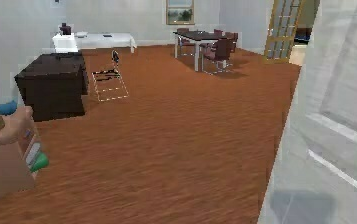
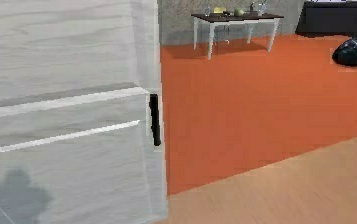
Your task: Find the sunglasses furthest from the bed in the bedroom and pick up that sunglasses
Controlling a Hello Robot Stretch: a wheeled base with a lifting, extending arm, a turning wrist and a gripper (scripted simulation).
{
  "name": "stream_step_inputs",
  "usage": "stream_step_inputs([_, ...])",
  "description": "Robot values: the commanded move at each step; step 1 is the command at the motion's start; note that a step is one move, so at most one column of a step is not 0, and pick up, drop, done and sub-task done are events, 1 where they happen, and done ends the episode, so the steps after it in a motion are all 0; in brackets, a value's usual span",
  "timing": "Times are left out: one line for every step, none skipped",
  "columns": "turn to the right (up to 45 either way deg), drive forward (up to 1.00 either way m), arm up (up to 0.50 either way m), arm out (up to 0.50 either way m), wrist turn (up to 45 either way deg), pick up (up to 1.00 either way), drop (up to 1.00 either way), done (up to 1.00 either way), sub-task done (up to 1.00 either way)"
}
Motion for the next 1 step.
stream_step_inputs([0.0, 1.0, 0.0, 0.0, 0.0, 0.0, 0.0, 0.0, 0.0])
